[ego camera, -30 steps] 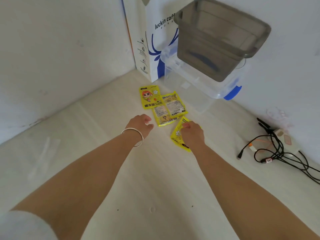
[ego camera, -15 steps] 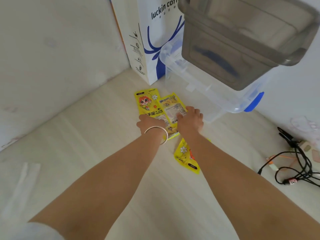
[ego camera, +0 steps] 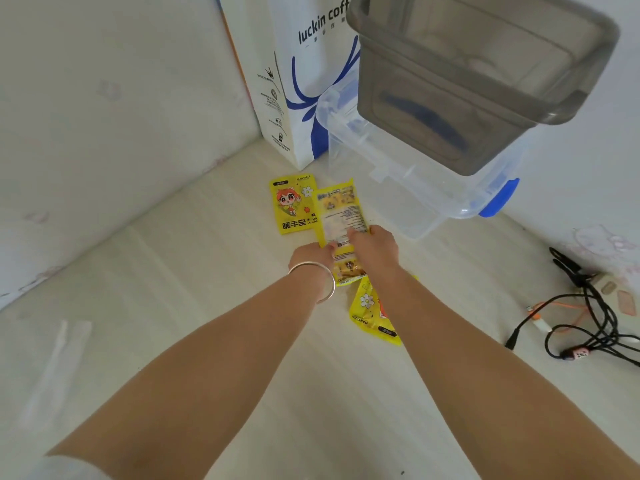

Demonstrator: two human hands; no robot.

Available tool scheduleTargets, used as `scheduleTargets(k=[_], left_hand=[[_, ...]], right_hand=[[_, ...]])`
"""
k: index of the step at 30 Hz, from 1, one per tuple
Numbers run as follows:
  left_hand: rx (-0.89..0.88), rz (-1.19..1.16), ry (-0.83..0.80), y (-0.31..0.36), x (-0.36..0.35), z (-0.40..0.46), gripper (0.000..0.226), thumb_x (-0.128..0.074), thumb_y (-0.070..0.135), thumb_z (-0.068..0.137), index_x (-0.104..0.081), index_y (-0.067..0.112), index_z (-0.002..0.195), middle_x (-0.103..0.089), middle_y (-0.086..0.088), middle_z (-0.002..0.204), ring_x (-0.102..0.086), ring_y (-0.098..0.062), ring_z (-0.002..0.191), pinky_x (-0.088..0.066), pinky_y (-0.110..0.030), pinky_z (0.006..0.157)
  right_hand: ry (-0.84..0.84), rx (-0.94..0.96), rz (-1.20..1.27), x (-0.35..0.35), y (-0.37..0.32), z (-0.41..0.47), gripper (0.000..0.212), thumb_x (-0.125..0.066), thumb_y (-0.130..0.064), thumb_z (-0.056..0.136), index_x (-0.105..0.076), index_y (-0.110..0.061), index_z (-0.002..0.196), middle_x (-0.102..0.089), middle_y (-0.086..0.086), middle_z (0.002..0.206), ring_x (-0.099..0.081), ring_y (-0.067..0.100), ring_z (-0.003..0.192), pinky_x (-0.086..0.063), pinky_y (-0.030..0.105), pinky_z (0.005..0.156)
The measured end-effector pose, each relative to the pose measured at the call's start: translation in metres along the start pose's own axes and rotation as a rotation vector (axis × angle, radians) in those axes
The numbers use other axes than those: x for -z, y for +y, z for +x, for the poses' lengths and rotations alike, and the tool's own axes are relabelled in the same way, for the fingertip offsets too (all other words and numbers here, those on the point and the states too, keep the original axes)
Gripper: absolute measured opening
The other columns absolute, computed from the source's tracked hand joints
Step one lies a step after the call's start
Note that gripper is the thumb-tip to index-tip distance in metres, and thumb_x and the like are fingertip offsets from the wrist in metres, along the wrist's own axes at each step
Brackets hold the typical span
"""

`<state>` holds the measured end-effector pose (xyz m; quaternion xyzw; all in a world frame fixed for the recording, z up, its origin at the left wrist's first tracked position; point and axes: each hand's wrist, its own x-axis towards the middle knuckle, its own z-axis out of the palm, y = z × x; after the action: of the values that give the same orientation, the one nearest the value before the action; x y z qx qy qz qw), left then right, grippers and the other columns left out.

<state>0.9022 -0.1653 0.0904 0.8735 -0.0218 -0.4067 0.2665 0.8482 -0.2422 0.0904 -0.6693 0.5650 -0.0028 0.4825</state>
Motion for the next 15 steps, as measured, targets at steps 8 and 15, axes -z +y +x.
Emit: scheduleTargets(k=[8,15], left_hand=[[-0.042,-0.158,0.287,-0.009,0.022,0.003,0.037,-0.037,0.028,0.099,-0.056,0.004,0.120,-0.060,-0.018,0.125,-0.053,-0.035,0.117,-0.041,-0.036,0.094],[-0.100,-0.255,0.465,-0.005,0.042,0.032,0.037,-0.038,0.026,0.099,-0.055,0.000,0.119,-0.053,-0.020,0.128,-0.053,-0.034,0.115,-0.036,-0.032,0.092]], right_hand=[[0.214,-0.097,0.099,0.005,0.045,-0.026,0.041,-0.045,-0.034,0.093,-0.056,-0.005,0.120,-0.055,0.017,0.128,-0.048,0.036,0.118,-0.041,0.043,0.100],[0.354,-0.142,-0.265,-0.004,0.085,-0.049,0.039,-0.049,-0.032,0.091,-0.053,-0.008,0.122,-0.027,0.006,0.142,-0.025,0.029,0.131,-0.025,0.040,0.106]])
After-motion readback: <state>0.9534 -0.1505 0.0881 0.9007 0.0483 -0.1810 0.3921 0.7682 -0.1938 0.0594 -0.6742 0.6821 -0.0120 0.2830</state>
